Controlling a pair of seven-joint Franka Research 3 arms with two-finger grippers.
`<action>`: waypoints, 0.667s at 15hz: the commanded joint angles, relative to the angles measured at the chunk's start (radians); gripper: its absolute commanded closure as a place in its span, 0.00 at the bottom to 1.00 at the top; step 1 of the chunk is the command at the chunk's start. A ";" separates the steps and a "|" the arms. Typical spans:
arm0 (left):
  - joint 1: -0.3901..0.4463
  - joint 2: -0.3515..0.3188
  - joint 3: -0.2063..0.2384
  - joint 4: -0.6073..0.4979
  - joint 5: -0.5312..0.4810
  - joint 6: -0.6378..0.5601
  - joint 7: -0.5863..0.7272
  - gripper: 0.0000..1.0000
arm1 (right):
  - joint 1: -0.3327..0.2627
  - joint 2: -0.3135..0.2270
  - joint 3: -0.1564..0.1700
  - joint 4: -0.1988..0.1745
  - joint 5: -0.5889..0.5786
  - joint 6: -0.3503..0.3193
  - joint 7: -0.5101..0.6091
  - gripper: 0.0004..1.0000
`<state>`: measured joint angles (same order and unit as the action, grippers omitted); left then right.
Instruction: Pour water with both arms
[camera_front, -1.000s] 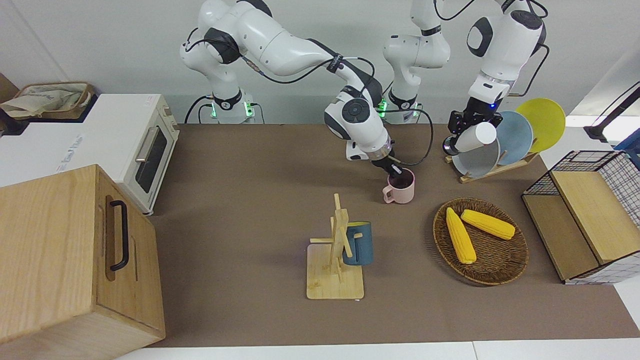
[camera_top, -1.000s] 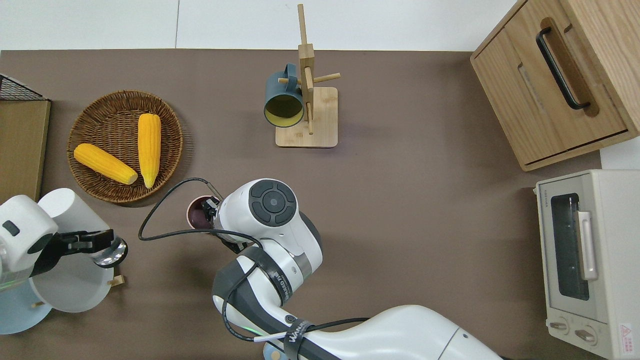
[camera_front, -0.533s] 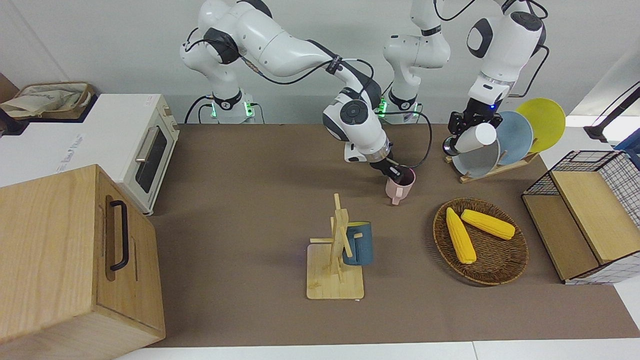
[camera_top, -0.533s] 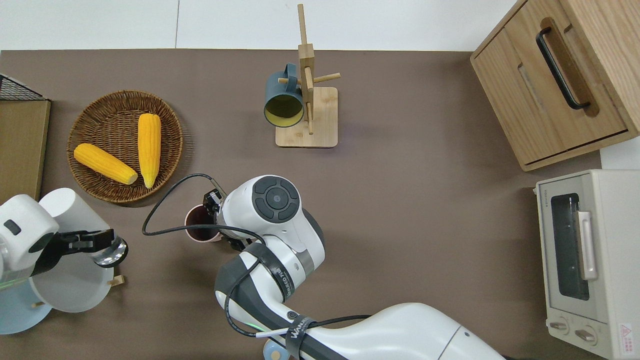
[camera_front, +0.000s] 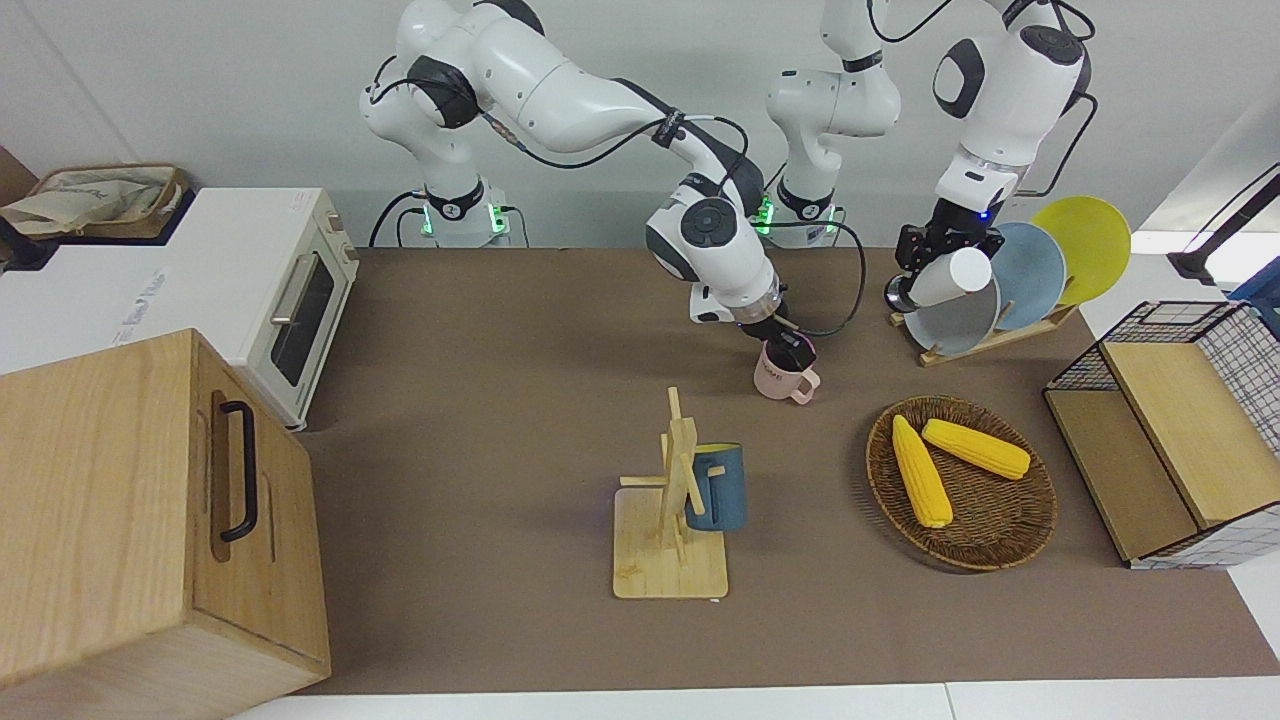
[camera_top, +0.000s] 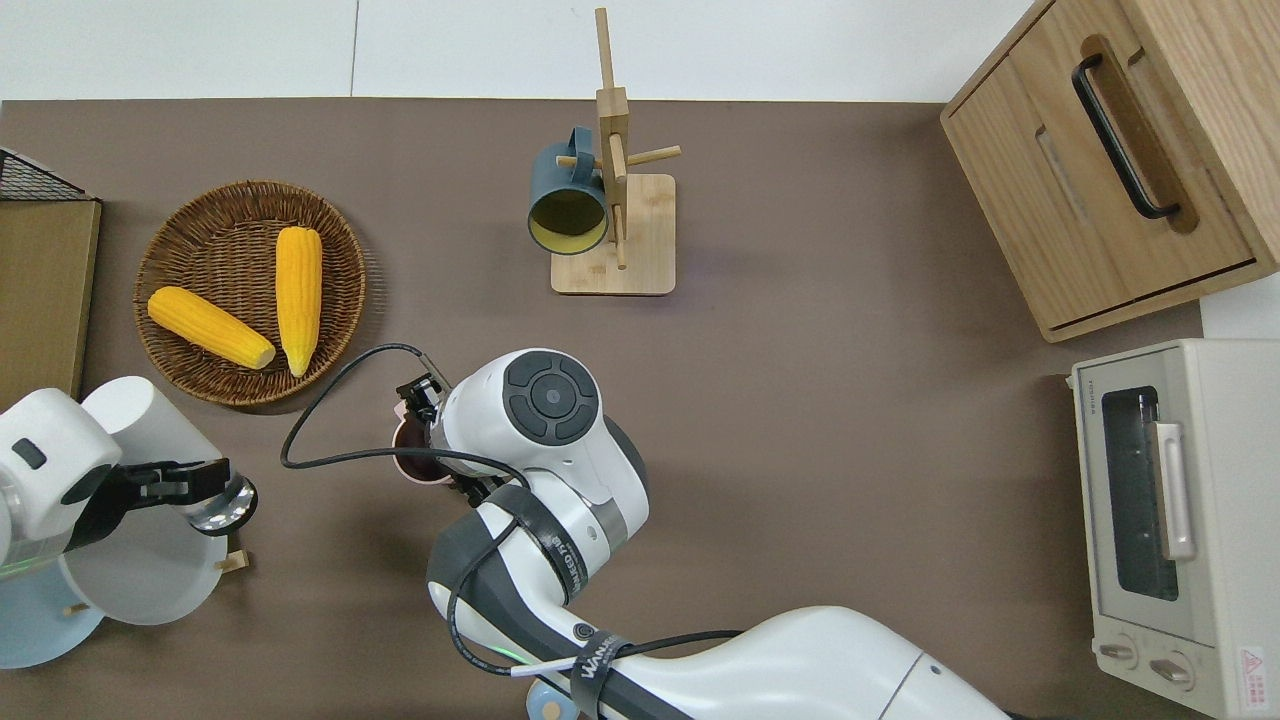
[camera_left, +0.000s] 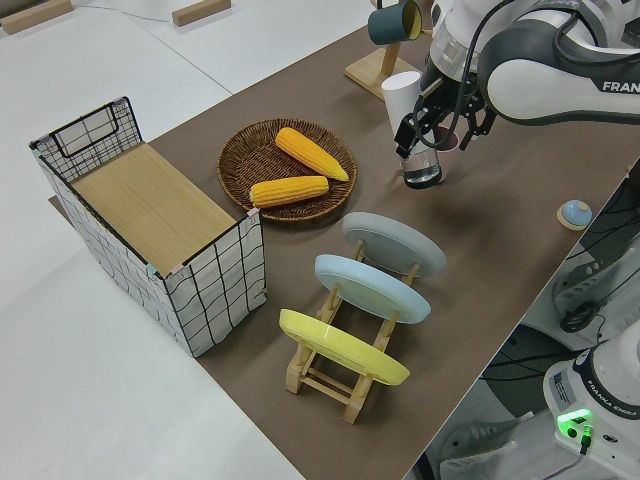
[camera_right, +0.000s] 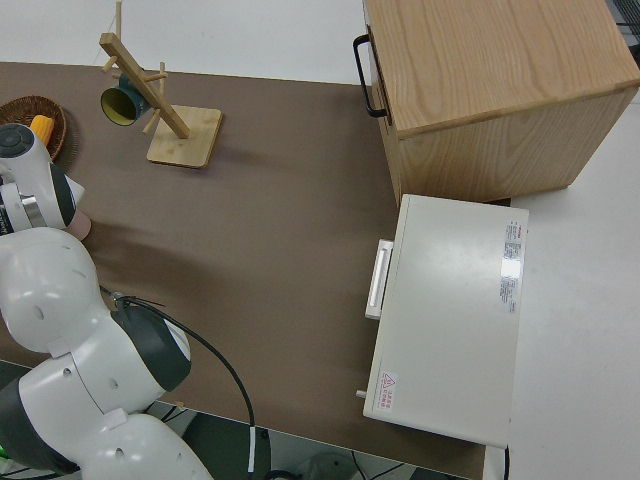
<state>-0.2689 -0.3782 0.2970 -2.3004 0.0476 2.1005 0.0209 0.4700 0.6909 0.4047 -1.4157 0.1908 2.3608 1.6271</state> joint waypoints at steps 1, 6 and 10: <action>-0.019 -0.016 0.011 -0.004 0.023 0.018 -0.007 1.00 | 0.007 0.019 0.000 0.043 -0.025 -0.006 0.046 0.02; -0.023 -0.011 0.011 -0.004 0.018 0.018 -0.007 1.00 | 0.006 0.018 0.002 0.066 -0.028 -0.031 0.060 0.02; -0.029 -0.013 0.010 -0.014 0.014 0.016 -0.007 1.00 | 0.006 0.016 0.002 0.112 -0.050 -0.112 0.068 0.02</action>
<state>-0.2724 -0.3753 0.2966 -2.3066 0.0476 2.1006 0.0209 0.4703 0.6911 0.4050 -1.3642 0.1740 2.3176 1.6559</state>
